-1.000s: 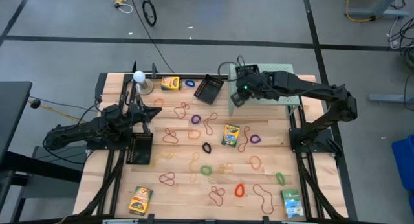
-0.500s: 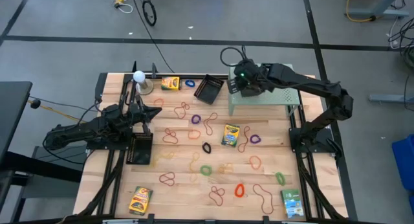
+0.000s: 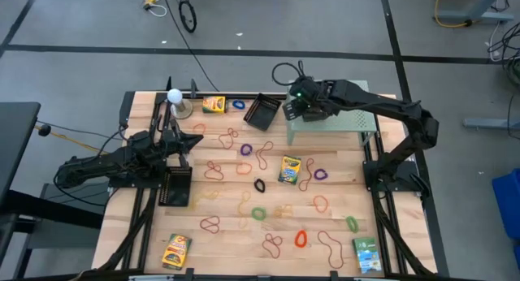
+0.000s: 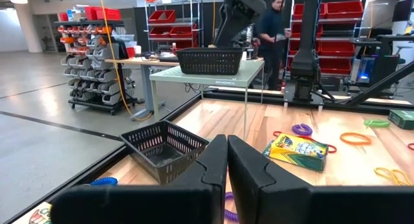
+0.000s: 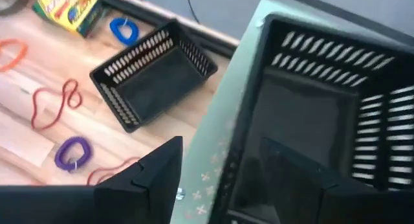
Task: Pick & Place Office Desk Supplies
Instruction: Put the right black bin on the shelf
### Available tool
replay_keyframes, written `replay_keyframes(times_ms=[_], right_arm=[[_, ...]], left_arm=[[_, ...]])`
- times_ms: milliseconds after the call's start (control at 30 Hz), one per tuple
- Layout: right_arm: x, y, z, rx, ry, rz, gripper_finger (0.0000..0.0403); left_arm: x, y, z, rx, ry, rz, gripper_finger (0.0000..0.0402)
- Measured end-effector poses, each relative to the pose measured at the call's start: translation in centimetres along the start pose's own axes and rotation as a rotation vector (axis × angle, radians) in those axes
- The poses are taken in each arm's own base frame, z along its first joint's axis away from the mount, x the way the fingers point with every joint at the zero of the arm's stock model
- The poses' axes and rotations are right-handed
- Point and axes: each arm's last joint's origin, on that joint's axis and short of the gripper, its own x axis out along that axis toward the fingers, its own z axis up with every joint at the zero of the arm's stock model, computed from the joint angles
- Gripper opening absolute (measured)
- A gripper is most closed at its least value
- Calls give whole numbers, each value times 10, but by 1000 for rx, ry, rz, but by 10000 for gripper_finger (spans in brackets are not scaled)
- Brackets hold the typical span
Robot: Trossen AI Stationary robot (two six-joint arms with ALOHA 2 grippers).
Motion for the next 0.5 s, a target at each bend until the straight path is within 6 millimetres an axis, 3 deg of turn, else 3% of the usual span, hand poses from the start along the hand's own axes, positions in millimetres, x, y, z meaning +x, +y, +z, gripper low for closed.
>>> replay_keyframes(times_ms=[200,500], right_arm=[[18,3,-1,-26,47,-33,159],[19,3,-3,-142,67,-47,21]], left_arm=[[0,0,0,0,1,0,20],[0,0,0,0,0,0,20]])
